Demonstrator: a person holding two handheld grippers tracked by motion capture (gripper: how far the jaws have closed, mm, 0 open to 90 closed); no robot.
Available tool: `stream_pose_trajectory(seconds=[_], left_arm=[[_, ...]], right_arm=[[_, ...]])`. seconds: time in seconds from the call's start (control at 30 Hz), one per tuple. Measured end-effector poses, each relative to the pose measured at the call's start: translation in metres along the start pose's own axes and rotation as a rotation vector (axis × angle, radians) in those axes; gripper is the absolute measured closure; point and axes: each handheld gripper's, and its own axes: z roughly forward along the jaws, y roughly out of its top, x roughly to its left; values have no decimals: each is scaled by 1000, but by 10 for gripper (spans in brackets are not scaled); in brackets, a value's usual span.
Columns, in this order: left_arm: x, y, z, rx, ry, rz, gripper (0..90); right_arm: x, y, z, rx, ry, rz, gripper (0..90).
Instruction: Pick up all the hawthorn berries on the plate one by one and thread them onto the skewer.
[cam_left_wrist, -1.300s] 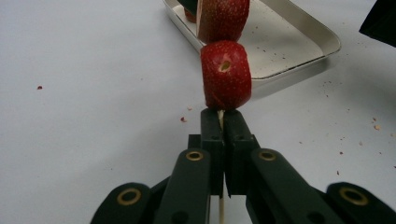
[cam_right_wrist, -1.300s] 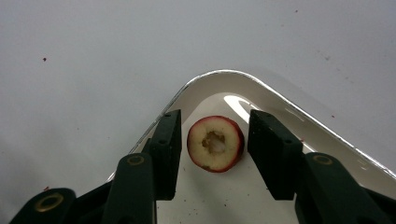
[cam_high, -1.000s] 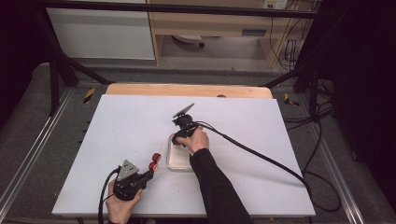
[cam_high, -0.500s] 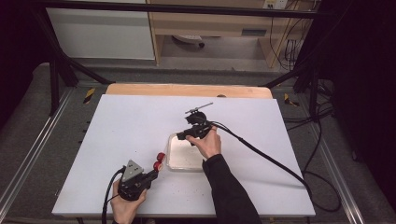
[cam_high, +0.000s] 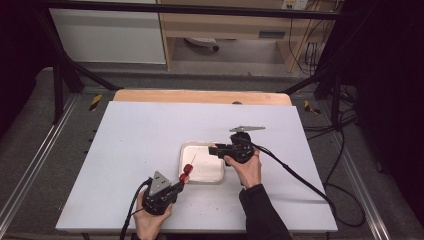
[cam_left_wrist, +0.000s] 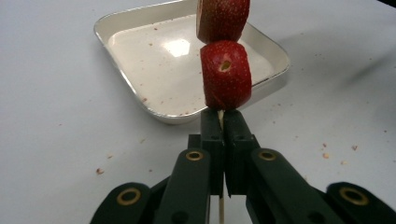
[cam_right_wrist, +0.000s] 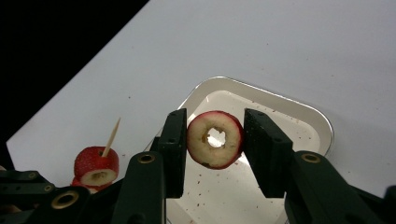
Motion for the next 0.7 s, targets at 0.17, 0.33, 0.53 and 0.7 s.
stream_pose_trajectory(seconds=[0.17, 0.33, 0.53, 0.7], left_arm=[[-9, 4, 7, -7, -5, 0, 879], [-17, 8, 13, -7, -6, 6, 879], [-25, 12, 17, -21, -21, -8, 879], [-31, 13, 19, -28, -37, -35, 880]], right_arm=[[-4, -16, -12, -111, 33, 32, 615], [-6, -27, -19, -213, 58, 70, 615], [-4, -34, -22, -287, 87, 99, 615], [-3, -36, -21, -342, 112, 121, 615]])
